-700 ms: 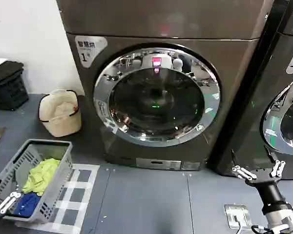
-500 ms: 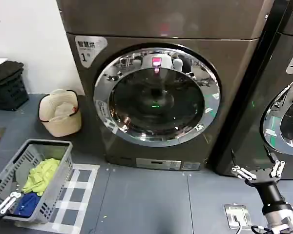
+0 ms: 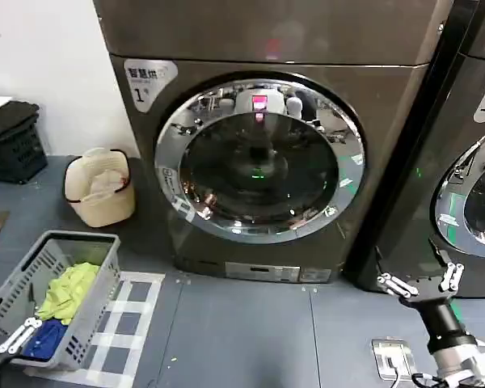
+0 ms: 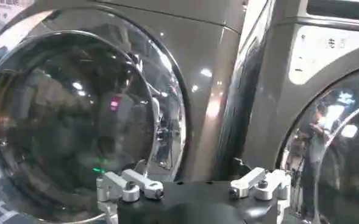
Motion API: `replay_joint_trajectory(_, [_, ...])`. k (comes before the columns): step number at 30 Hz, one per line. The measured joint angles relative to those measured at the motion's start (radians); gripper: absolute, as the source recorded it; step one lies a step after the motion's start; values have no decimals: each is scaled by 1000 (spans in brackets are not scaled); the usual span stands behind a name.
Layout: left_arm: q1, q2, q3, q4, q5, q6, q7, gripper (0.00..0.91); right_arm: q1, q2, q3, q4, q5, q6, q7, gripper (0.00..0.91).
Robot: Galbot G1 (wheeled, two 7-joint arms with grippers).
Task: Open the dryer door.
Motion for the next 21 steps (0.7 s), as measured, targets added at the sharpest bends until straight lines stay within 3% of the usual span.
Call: replay_joint_trajectory(21, [-6, -5, 3, -3, 5, 3, 2, 907, 186, -234, -165, -64, 145, -91, -81, 907])
